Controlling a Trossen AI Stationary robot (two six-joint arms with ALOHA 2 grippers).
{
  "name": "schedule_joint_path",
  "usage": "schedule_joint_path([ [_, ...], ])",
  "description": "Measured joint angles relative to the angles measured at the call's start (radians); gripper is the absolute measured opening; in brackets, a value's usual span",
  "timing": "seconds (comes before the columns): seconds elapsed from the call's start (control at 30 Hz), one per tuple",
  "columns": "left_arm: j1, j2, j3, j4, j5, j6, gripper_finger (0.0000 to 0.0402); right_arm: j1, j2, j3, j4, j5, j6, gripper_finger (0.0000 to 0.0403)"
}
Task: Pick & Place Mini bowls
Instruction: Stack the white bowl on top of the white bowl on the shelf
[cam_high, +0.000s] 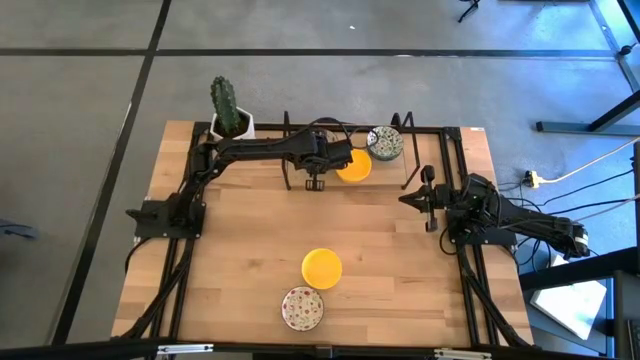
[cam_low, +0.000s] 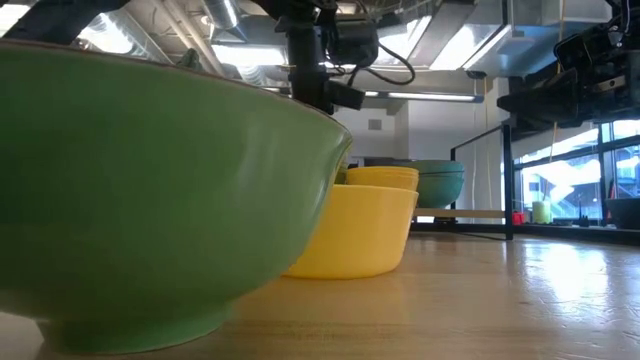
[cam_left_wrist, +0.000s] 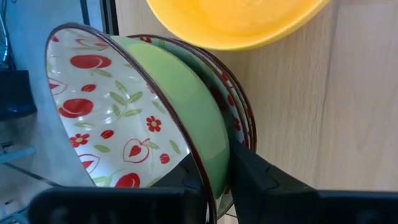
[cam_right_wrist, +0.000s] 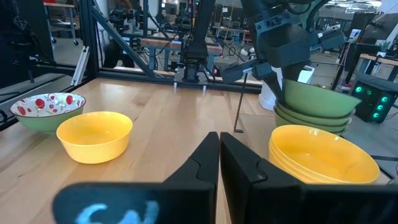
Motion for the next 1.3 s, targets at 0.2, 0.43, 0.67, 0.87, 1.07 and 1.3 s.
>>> schedule_joint_path([
  [0.2,0.0,0.0,0.0,0.001,-0.002,0.006,0.0065,0.0,0.0,0.0,0.0,0.0,0.0,0.0017],
  [0.43,-0.001,0.0,0.0,0.001,-0.005,0.023,0.0097,0.0,0.0,0.0,0.0,0.0,0.0,0.0017],
  [0.67,-0.002,0.0,0.0,-0.005,-0.01,0.046,0.0128,0.0,0.0,0.0,0.0,0.0,0.0,0.0017],
  [0.87,-0.003,-0.016,0.005,-0.017,-0.04,0.08,0.0151,0.0,0.0,0.0,0.0,0.0,0.0,0.0017],
  [1.07,-0.014,-0.045,0.058,-0.044,-0.028,0.07,0.0162,0.0,0.0,0.0,0.0,0.0,0.0,0.0017],
  [1.3,-0.018,-0.046,0.069,-0.084,-0.025,0.049,0.016,0.0,0.0,0.0,0.0,-0.001,0.016,0.0017],
])
